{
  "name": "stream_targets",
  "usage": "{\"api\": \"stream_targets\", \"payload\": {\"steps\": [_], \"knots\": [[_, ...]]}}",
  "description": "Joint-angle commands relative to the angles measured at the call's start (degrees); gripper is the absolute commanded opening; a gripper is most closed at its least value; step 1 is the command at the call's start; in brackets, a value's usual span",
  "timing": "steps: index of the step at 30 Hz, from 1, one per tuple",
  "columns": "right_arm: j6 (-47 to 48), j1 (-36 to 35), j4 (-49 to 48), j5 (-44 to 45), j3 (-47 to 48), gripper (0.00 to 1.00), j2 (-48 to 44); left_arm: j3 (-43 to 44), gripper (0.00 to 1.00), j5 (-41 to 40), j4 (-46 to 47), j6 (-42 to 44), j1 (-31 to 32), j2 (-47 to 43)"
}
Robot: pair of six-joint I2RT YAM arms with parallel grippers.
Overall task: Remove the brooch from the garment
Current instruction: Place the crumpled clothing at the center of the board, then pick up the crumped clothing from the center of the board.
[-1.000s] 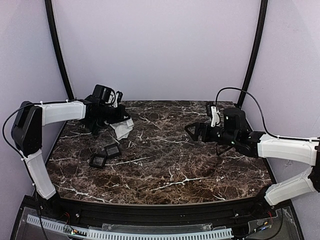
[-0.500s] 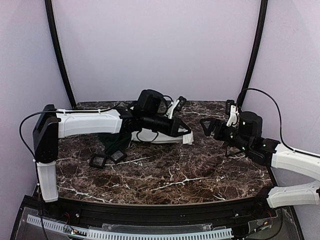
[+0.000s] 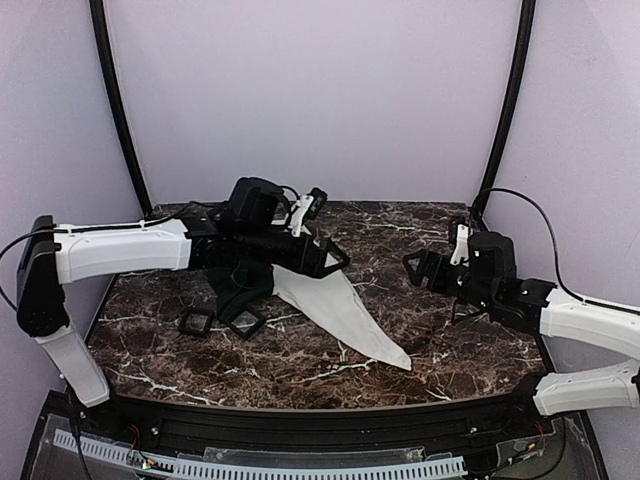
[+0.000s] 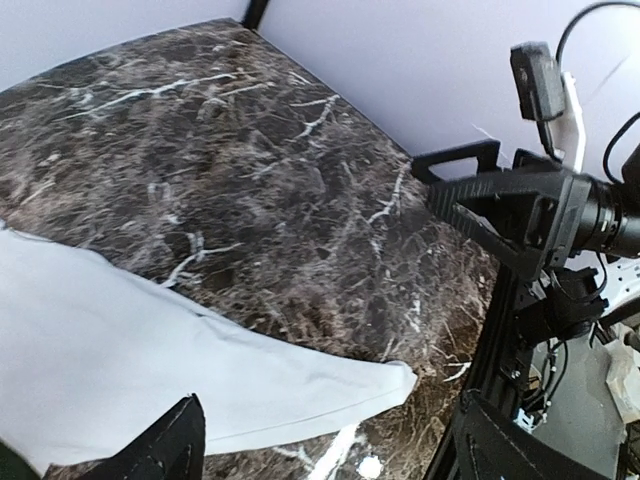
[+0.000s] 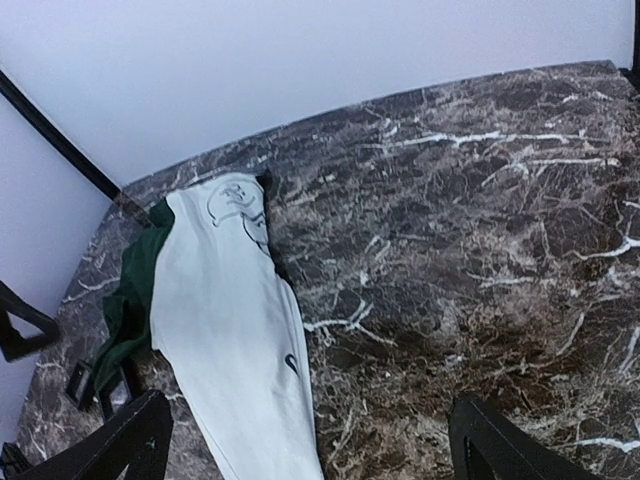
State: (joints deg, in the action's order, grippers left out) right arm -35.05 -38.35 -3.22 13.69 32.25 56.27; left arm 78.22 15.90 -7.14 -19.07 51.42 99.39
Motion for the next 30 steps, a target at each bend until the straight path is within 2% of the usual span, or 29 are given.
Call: {"api": "stream_targets", "payload": {"steps": [1,5,11,17,22,25,30], "knots": [[-3.1,-1.0,6.3,-5.6,1.6,0.91,5.6,-10.8,0.89,-8.7,-3.8,-4.8,-7.6,-7.7],[-5.4,-5.5,13.1,-5.5,4.6,0.85,14.1,-17.5,0.92,-10.7,-5.5,-8.3,-17.2,-10.4],[-8.7,-12.4,19.4,-3.8,6.6,0.84,21.5,-21.5,0.98,-14.9,-7.7,-9.4,-23.3,-8.2],[-11.2,-14.4,21.9,-3.9,5.3,0.84,21.1,-23.7,0.99,-17.0,-5.1,-10.6,-26.9,-5.0],[-12.7,-14.6,21.5,-5.4,3.4,0.84,19.3,-24.5,0.89,-16.5,-2.8,-10.8,-29.5,-0.7],[-13.6,-15.2,21.8,-5.7,2.6,0.83,18.7,-25.6,0.87,-17.1,0.3,-11.6,-30.2,0.0],[-14.2,-15.6,21.9,-6.2,1.7,0.77,18.4,-24.1,0.81,-17.4,1.2,-11.2,-30.5,2.2]]}}
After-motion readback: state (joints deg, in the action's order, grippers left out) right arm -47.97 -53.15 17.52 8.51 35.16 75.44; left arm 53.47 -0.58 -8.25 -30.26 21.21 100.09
